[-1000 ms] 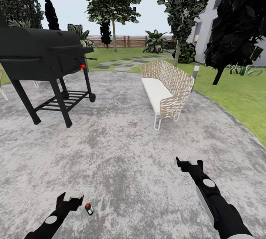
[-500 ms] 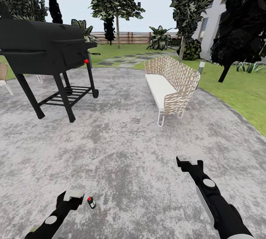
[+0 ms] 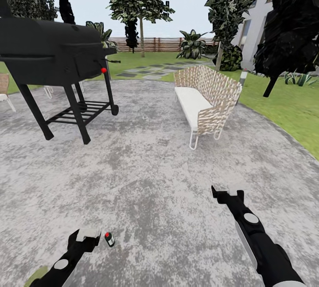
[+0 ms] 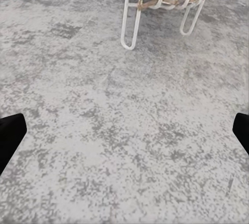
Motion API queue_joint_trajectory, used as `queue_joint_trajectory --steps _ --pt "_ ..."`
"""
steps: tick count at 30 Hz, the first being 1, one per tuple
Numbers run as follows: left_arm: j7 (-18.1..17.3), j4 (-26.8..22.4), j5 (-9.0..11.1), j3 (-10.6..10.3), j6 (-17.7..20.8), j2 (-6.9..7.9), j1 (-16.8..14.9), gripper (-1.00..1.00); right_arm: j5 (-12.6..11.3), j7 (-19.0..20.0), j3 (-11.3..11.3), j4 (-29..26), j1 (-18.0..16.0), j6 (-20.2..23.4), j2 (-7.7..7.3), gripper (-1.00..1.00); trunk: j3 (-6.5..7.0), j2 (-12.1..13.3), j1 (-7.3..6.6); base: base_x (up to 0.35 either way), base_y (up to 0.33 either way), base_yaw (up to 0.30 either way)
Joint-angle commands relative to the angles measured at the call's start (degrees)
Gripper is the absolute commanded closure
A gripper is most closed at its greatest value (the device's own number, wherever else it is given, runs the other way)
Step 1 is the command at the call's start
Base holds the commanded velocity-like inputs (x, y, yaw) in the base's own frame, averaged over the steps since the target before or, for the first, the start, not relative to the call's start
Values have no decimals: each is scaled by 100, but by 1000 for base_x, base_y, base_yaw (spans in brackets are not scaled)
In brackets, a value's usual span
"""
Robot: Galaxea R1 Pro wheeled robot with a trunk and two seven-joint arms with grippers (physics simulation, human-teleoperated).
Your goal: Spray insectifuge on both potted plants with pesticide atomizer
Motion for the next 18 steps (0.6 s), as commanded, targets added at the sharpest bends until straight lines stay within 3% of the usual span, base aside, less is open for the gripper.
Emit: queue_joint_trajectory --steps 1,18 --pt "-35 3 -41 48 -22 -3 -4 -100 3 2 0 -10 -2 33 -1 -100 -23 -44 22 0 0 0" --pt "-35 3 -46 42 -29 -3 -4 -100 3 -2 7 -12 -2 33 1 -100 -328 -725 395 0 0 0"
